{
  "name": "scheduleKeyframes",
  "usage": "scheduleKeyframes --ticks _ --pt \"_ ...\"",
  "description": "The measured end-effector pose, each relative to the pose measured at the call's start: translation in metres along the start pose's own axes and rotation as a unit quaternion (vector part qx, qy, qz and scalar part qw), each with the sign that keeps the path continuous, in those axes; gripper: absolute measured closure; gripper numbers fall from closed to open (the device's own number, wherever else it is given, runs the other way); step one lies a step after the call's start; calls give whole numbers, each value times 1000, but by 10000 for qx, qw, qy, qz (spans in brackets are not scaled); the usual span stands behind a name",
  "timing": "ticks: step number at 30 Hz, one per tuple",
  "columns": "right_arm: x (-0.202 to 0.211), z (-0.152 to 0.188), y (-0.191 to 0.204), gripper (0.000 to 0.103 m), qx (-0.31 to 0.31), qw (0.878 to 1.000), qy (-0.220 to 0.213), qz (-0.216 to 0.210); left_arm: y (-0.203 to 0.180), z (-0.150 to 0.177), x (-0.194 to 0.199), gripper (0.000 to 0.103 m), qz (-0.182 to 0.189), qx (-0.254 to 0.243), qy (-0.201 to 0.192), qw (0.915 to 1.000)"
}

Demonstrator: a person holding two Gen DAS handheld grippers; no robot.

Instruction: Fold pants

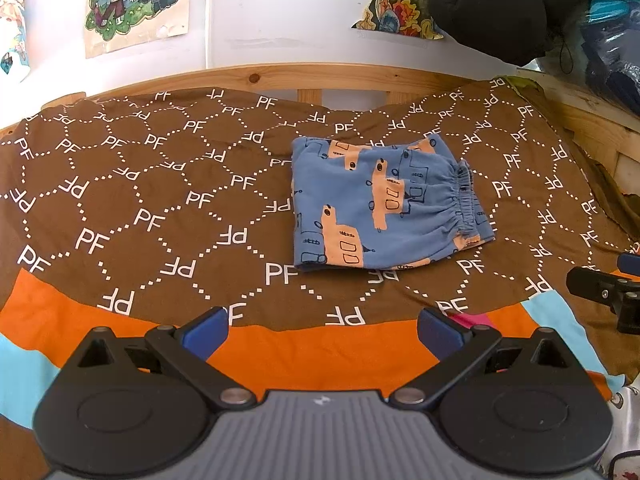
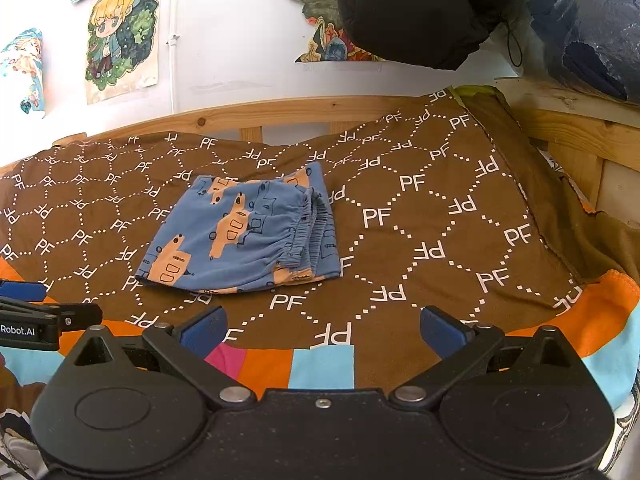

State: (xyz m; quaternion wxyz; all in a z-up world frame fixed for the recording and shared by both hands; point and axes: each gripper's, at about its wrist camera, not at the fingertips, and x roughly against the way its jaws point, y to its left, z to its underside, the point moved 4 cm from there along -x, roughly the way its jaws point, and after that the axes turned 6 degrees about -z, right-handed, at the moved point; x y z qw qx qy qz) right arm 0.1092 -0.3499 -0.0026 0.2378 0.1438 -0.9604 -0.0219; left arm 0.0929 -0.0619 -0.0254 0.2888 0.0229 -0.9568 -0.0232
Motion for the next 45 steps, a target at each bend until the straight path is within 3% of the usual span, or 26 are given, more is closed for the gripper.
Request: scheduleKeyframes --ticks 33,45 --pt "-1 1 1 1 -2 10000 10 -3 -2 0 1 0 39 1 -1 10000" --pt "-1 2 2 1 0 10000 17 1 -4 0 1 0 -64 -105 237 9996"
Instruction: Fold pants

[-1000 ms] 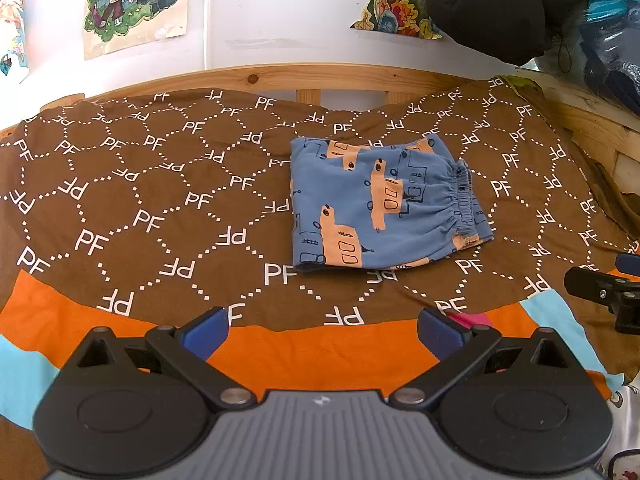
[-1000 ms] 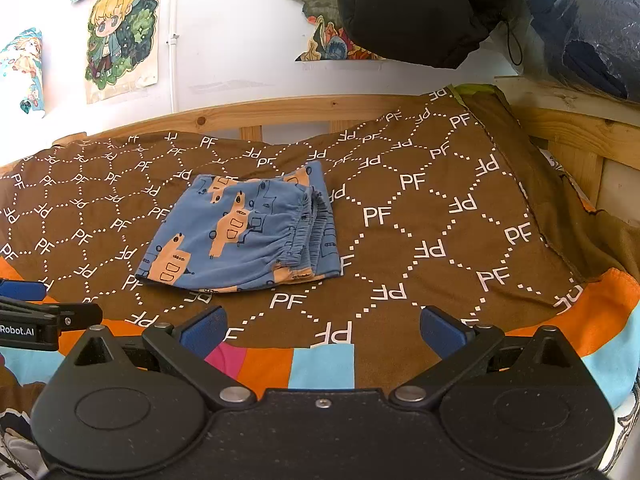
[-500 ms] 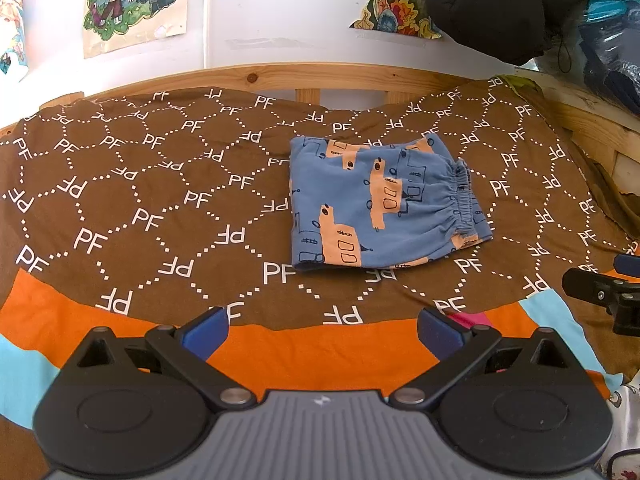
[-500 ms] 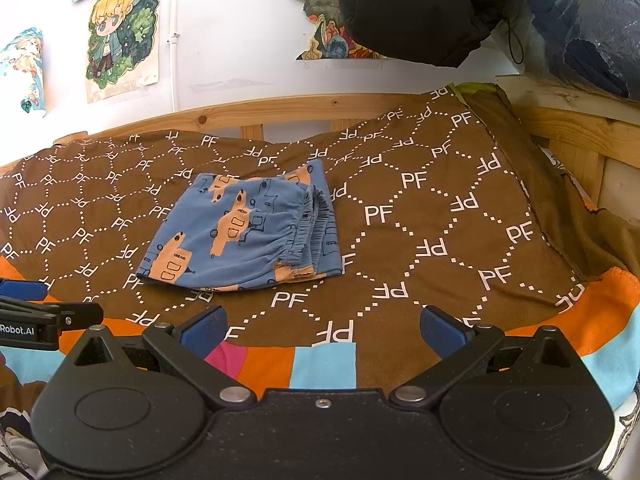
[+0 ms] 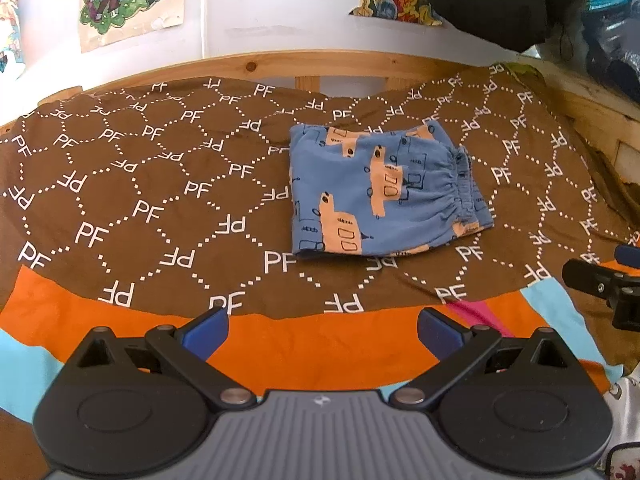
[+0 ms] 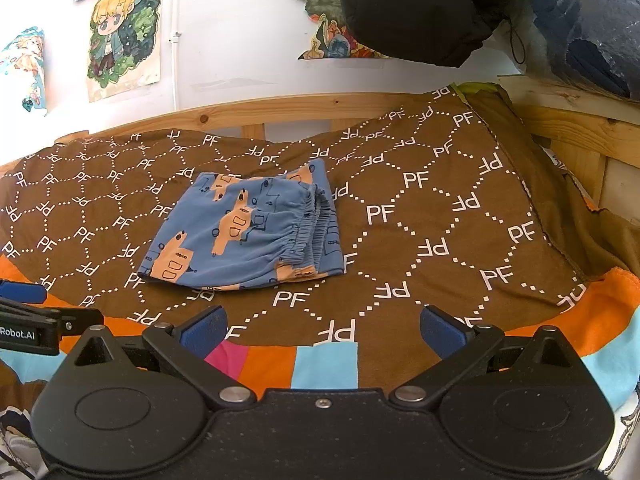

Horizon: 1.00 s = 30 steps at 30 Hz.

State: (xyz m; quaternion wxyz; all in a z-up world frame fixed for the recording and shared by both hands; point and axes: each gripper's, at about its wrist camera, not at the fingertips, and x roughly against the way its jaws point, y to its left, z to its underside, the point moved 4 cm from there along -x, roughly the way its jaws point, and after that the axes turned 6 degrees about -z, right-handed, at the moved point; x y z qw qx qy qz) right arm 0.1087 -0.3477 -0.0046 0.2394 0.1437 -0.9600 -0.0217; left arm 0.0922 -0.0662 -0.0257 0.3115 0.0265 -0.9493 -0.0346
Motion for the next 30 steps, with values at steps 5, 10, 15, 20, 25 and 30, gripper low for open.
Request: scheduleKeyframes --ticks 5,10,15,20,25,30 --pt "0 0 0 1 -2 10000 -5 2 -1 -1 3 0 -143 -105 -65 9998" --pt "0 0 0 1 -2 10000 -1 3 1 -1 2 0 -96 -51 -25 9999" --pt "0 -1 0 1 -3 10000 1 7 1 -1 2 0 -97 -47 -19 9999" --pt "0 1 3 1 3 10000 8 8 1 0 2 0 -90 -52 -29 9999" --pt "0 1 2 1 2 10000 9 7 1 0 2 0 -104 -44 -9 9999" --pt "0 1 2 1 4 10000 9 7 2 1 1 0 -75 -3 51 10000"
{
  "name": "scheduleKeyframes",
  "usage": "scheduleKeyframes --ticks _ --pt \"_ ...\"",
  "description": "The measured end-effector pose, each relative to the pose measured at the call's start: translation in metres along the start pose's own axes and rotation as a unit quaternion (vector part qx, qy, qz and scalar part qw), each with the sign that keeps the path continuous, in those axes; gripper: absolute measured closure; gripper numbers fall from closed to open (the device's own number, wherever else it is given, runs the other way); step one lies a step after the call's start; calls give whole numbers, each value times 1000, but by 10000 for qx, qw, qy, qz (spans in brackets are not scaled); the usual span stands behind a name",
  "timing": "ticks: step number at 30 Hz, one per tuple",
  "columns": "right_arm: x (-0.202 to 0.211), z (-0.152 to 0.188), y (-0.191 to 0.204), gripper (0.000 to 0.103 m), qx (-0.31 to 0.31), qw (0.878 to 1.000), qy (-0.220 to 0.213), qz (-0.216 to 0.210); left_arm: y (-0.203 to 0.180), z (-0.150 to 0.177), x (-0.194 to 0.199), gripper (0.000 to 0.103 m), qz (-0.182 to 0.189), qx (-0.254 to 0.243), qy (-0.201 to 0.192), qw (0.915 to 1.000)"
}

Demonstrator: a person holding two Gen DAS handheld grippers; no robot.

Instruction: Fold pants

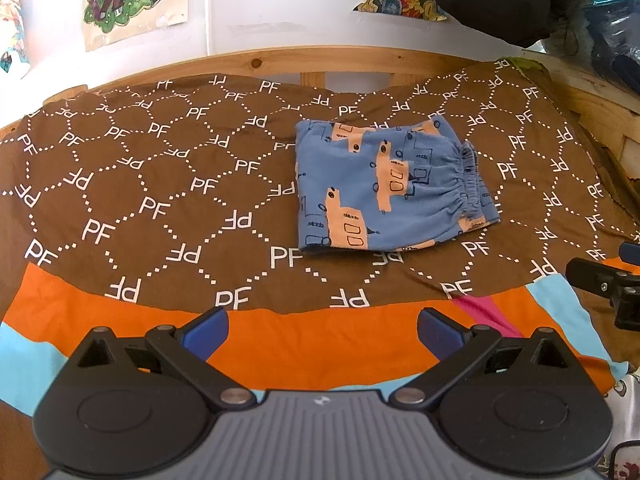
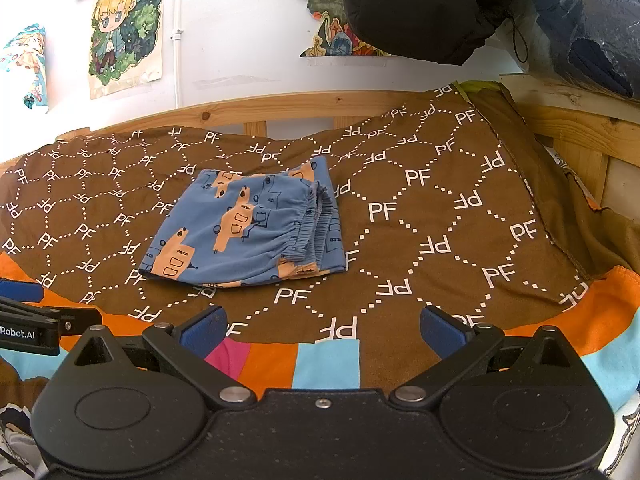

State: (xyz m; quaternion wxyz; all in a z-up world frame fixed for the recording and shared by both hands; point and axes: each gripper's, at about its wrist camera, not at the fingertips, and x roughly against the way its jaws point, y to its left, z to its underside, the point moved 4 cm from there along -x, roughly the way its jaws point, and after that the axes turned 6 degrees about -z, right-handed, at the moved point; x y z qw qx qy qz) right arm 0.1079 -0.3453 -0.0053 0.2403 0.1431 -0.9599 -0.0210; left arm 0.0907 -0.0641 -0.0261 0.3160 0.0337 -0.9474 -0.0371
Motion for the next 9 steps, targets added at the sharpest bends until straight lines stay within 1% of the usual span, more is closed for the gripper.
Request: scheduleKeyframes --ticks 9 --pt "0 0 0 1 -3 10000 5 1 -1 0 -1 0 3 -21 2 10000"
